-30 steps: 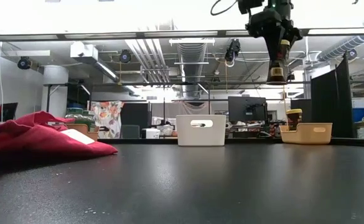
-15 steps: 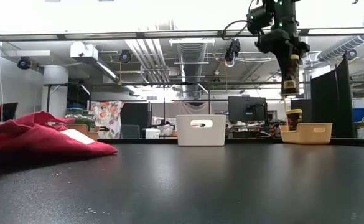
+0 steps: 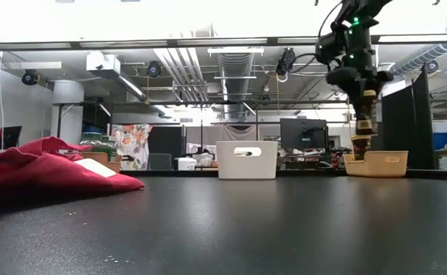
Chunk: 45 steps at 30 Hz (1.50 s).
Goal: Sort spices by type
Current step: Put the right yellow seasoning bottle into the yellow bin
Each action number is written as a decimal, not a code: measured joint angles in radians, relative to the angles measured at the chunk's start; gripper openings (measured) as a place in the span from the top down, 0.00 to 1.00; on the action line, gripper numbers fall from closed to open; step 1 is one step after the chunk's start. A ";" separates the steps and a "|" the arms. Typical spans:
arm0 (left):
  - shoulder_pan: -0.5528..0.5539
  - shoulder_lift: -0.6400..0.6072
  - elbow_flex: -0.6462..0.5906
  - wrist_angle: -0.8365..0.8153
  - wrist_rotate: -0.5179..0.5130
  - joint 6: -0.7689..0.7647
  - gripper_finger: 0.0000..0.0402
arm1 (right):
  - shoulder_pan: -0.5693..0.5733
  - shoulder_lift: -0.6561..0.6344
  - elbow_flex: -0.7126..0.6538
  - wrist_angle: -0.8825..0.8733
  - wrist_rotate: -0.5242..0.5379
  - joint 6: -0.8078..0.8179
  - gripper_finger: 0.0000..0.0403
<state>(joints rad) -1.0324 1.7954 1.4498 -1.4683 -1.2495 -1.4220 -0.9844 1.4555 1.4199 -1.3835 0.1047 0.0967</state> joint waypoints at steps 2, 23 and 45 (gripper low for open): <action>0.004 0.000 0.000 -0.002 0.000 0.000 0.41 | -0.010 0.000 -0.005 0.002 0.001 -0.018 0.48; 0.022 0.000 0.000 -0.028 -0.018 0.000 0.41 | 0.018 0.001 -0.072 0.088 0.108 0.014 0.48; 0.021 0.000 0.000 -0.026 -0.015 0.000 0.41 | 0.017 0.002 -0.116 0.138 0.106 -0.024 0.48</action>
<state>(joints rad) -1.0111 1.7954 1.4502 -1.4944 -1.2647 -1.4220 -0.9678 1.4576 1.3041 -1.2455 0.2104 0.0729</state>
